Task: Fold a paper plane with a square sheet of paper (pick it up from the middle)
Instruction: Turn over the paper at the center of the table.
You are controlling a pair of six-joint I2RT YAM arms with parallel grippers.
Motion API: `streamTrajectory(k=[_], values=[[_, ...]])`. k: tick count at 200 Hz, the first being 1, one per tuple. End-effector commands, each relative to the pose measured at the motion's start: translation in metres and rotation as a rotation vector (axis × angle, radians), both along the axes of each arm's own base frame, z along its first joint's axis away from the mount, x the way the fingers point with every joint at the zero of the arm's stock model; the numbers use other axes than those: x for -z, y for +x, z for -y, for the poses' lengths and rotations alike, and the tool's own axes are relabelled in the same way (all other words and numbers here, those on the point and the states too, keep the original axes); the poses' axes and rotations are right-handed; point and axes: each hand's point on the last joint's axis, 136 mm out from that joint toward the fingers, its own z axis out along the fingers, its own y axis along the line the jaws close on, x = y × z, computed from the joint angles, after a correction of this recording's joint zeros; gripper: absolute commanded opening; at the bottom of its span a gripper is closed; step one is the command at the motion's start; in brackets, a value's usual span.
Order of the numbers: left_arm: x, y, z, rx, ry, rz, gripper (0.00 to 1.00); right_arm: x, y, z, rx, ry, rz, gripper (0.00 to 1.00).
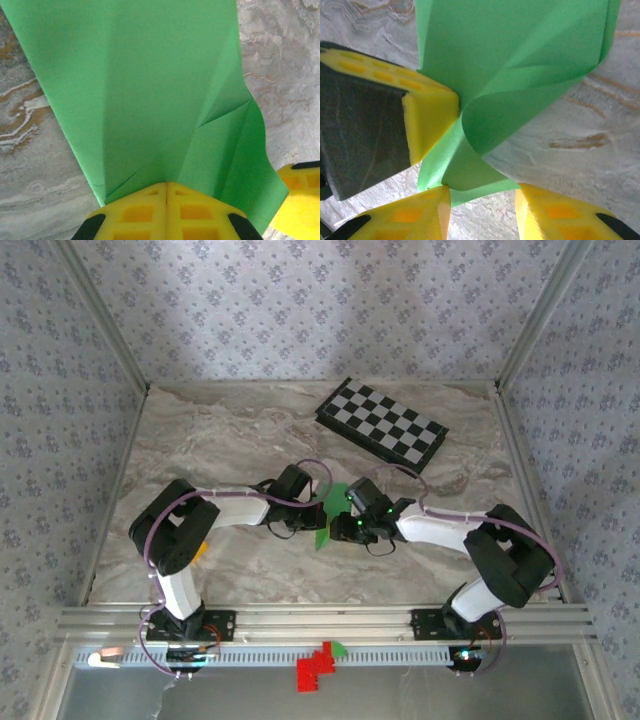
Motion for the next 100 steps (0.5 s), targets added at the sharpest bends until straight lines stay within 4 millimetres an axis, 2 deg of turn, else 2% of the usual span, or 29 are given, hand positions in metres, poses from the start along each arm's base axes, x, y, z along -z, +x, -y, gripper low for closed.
streamTrajectory(k=[1, 42, 100], values=[[0.024, -0.015, -0.015, 0.013, 0.078, -0.058, 0.0, 0.0, 0.003, 0.002, -0.011, 0.02, 0.021, 0.41], [0.026, -0.015, -0.016, 0.012, 0.084, -0.06, 0.0, 0.0, 0.005, 0.004, 0.015, 0.065, 0.013, 0.43], [0.026, -0.016, -0.017, 0.015, 0.093, -0.06, 0.0, -0.011, -0.004, 0.005, 0.066, 0.188, 0.013, 0.44]])
